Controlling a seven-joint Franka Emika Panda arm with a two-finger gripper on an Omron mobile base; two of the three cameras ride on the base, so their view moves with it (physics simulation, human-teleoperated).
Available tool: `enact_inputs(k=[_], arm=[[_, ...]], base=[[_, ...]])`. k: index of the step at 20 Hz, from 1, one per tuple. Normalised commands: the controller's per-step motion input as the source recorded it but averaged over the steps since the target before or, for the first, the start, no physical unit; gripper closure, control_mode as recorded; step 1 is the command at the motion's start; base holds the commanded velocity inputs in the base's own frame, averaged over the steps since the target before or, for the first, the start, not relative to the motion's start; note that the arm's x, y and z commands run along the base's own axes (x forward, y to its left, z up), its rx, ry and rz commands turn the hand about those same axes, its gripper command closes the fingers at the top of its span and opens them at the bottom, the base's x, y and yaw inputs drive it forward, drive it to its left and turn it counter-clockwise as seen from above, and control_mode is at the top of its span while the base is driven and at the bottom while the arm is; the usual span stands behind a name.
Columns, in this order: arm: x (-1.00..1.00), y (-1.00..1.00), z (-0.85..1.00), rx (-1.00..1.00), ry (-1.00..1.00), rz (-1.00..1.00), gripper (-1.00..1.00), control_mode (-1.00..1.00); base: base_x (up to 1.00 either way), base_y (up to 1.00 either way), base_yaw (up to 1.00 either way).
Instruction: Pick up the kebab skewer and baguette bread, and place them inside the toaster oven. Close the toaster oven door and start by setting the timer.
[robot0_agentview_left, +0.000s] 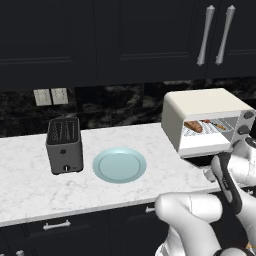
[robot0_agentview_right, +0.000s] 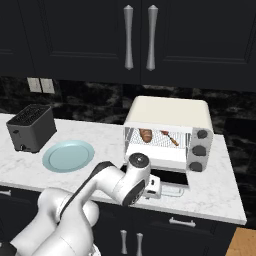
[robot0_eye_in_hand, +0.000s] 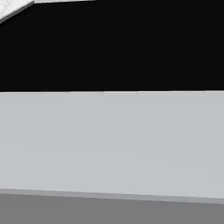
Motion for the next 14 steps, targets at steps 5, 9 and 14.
enact_inputs(k=[5, 9, 14], arm=[[1.0, 0.06, 0.54, 0.0, -0.18, 0.0, -1.0, -1.0], [1.0, 0.02, 0.59, 0.0, -0.23, 0.0, -1.0, -1.0], [1.0, 0.28, 0.41, -0.03, -0.39, -0.01, -1.0, -1.0]], base=[[0.0, 0.0, 0.0], [0.0, 0.0, 0.0], [0.0, 0.0, 0.0]])
